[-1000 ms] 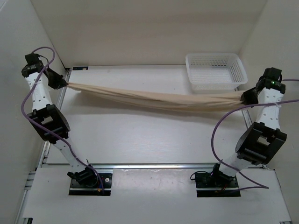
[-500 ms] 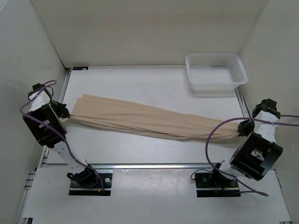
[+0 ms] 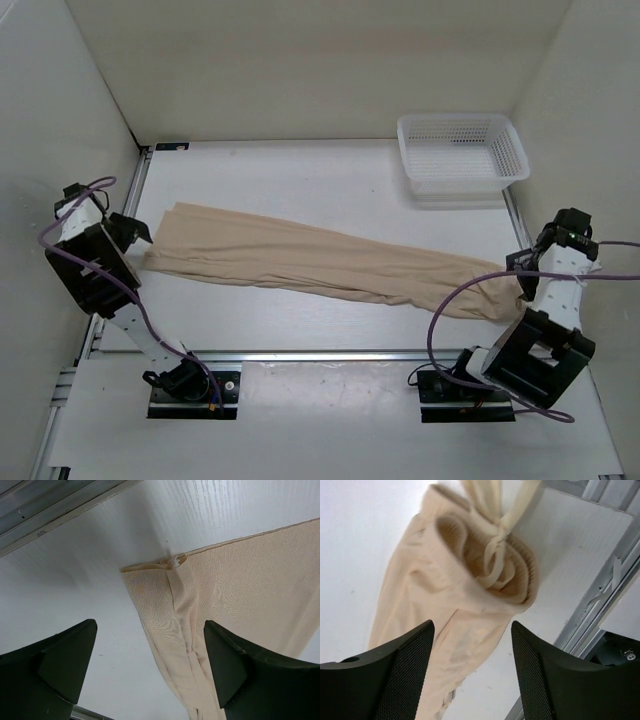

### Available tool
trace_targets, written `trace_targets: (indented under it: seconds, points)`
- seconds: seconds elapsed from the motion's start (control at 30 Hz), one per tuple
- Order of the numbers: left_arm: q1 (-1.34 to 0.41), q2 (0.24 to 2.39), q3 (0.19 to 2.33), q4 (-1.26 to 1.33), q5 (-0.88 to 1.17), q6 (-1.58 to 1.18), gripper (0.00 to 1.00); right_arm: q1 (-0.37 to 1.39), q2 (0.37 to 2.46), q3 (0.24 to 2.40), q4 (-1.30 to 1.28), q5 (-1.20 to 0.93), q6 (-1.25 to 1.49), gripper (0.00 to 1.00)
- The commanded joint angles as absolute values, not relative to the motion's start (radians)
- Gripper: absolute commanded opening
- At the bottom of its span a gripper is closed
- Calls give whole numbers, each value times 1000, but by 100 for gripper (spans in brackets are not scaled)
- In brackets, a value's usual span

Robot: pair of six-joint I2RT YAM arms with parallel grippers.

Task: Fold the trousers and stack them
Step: Fold the trousers

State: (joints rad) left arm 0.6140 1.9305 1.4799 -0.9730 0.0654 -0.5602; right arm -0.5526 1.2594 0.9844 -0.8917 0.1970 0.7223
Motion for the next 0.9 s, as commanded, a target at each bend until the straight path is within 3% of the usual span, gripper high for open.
trace_targets:
  seconds: [0.0, 0.23, 0.33, 0.47, 0.63, 0.87]
  points:
    - [606, 1911, 1474, -966, 43, -529, 100, -491, 1183, 1083, -931, 212, 724, 68]
    - [456, 1979, 1544, -1003, -79, -503, 81, -310, 1095, 1175, -986, 212, 670, 68]
    - [376, 1991, 1655, -1052, -254, -485, 81, -278, 1072, 1175, -996, 189, 644, 70]
    - [365, 2068, 1796, -1134, -331, -476, 82, -242, 1072, 1166, -1028, 189, 618, 70]
    - [365, 2174, 1885, -1169, -304, -463, 91, -242, 1072, 1157, -1057, 189, 600, 70]
    - [365, 2195, 1778, -1085, -189, -449, 95, -242, 1101, 1190, -1075, 209, 600, 70]
